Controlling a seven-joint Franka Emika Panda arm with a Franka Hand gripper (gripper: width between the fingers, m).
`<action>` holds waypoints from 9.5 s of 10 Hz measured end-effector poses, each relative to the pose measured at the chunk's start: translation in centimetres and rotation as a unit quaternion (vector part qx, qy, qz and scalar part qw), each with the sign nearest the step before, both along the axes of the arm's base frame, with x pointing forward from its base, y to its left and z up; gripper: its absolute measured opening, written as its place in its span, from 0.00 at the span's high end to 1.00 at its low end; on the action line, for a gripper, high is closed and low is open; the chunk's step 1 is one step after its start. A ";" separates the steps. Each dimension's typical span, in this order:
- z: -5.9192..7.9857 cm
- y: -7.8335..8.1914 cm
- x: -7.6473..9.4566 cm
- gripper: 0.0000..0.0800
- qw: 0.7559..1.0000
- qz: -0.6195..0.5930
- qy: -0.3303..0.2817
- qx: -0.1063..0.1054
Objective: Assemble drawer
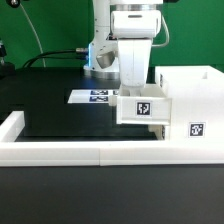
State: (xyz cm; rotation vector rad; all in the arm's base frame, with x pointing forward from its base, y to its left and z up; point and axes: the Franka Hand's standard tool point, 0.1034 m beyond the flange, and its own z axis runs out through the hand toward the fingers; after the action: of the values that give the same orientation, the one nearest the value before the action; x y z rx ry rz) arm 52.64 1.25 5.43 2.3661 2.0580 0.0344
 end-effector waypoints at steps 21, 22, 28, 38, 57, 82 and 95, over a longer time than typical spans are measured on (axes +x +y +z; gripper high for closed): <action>0.0 -0.8 0.0 0.95 1.000 0.019 0.001 -0.006; 0.1 -0.5 0.0 0.95 1.000 0.023 0.001 -0.006; 0.0 -0.4 0.0 0.95 1.000 0.024 0.000 -0.006; 0.1 -0.8 0.1 0.95 0.999 0.045 -0.001 -0.012; 0.0 -1.1 0.3 0.95 0.997 0.073 -0.003 -0.028; 7.4 -4.5 2.5 0.19 0.996 0.075 -0.019 -0.040; -0.2 -2.7 0.4 0.19 0.998 0.029 0.029 0.050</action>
Offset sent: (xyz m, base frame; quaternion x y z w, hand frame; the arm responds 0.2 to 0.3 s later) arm -0.0019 -0.0038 -0.0019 0.0166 -0.0334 -0.0580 0.9976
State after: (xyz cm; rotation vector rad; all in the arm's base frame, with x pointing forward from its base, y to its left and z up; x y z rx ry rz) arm 53.00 -1.40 5.25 2.3914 2.2004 0.0714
